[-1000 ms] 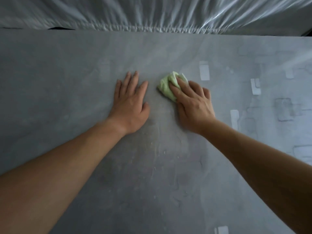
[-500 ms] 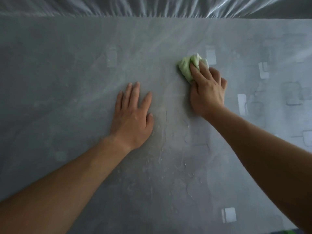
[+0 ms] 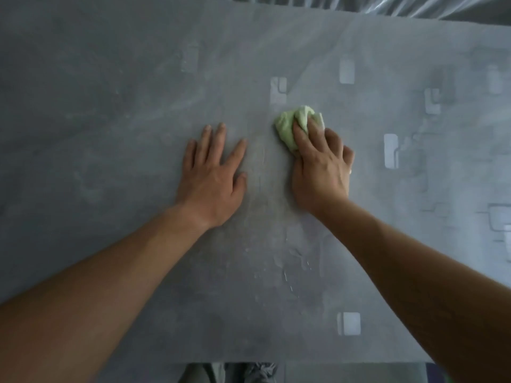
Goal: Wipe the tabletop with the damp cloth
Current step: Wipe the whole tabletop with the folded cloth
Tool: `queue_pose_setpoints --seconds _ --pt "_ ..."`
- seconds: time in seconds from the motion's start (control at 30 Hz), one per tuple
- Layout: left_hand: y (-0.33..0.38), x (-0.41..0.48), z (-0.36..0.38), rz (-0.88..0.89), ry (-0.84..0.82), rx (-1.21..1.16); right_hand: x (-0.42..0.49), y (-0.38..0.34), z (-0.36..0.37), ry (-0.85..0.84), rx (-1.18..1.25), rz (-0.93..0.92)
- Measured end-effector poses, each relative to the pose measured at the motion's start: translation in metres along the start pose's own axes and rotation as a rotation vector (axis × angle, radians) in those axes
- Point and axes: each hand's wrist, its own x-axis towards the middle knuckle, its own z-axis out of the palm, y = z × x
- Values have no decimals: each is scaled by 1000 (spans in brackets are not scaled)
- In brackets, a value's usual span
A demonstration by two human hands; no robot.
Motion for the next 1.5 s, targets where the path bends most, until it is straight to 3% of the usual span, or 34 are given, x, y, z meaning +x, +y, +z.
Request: queue_pose_setpoints --seconds 0.13,0.33,0.53,0.73,0.93,1.13,1.27,1.37,1.5 --pt "-2 2 1 4 6 -2 -37 9 -1 -60 -12 -184" --pt "-5 2 7 -2 1 8 -5 6 -6 5 -10 99" --pt "-4 2 3 0 -13 3 -51 5 -2 -52 -26 -204" --pt "-5 3 5 11 -24 -1 -27 -9 0 27 -14 98" --pt "-8 3 0 14 -39 -89 -93 -18 5 -68 -11 -188" --pt "-16 -25 -2 113 -50 -105 -63 -19 2 3 -6 114" --pt "-24 -46 3 166 -54 -50 -125 -42 13 -23 1 -110" --pt "-27 -57 4 178 -68 3 -122 -27 8 -37 -19 -201" --pt "-30 -61 5 188 -92 40 -98 -26 7 26 16 14"
